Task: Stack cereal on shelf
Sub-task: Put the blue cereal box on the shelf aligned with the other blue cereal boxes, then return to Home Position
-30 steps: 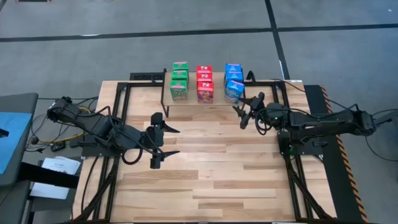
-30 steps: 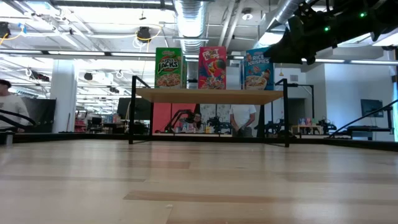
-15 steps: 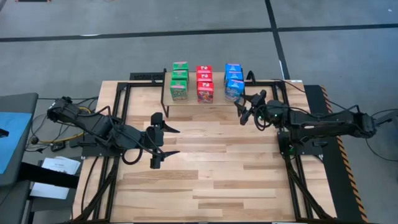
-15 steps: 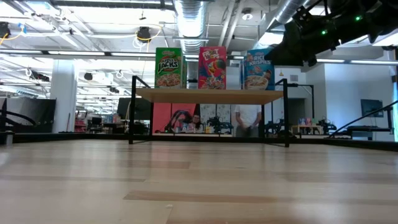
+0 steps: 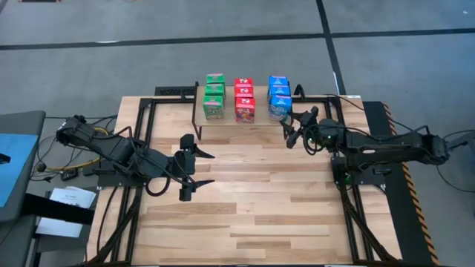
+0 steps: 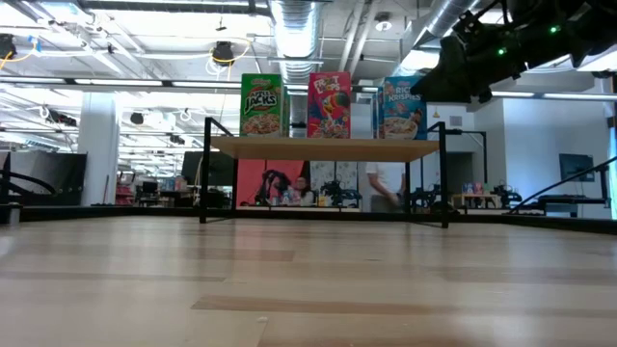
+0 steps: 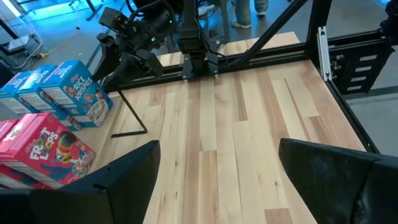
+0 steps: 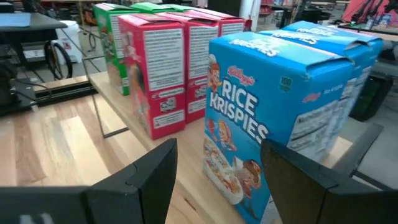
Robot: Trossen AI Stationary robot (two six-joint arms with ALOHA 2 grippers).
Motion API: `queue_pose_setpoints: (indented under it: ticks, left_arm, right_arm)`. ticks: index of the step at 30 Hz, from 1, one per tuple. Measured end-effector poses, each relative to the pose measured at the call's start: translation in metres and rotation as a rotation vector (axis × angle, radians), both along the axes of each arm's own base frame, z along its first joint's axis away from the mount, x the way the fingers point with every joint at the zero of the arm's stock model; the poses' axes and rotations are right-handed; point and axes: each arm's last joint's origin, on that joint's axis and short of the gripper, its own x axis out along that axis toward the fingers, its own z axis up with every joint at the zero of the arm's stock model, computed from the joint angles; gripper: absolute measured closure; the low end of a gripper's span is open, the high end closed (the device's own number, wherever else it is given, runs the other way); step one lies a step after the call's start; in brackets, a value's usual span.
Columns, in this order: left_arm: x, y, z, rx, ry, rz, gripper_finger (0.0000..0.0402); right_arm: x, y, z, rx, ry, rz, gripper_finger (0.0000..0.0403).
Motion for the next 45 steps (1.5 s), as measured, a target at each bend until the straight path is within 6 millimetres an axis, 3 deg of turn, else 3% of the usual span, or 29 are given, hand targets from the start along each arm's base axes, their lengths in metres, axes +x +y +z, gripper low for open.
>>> queue_pose_setpoints:
  ticks: [11,22,28,36,45]
  left_arm:
    - [-0.002,0.001,-0.005,-0.008,0.050,0.003,0.0084]
    - [-0.010,0.004,-0.028,-0.087,0.106,0.029,0.0084]
    - [-0.028,0.010,-0.051,-0.195,0.067,0.010,0.0084]
    - [-0.060,0.022,-0.082,-0.277,-0.054,-0.144,0.0084]
    - [-0.094,0.035,-0.134,-0.323,-0.125,-0.226,0.0084]
  right_arm:
    - [-0.001,0.024,0.005,0.049,-0.064,0.118,0.0147]
    - [-0.033,0.055,0.035,-0.050,-0.205,0.326,0.0147]
    - [-0.054,0.062,0.041,-0.063,-0.229,0.396,0.0147]
    - [-0.071,0.070,0.035,-0.031,-0.177,0.489,0.0147]
    - [-0.085,0.072,0.031,-0.041,-0.184,0.551,0.0147]
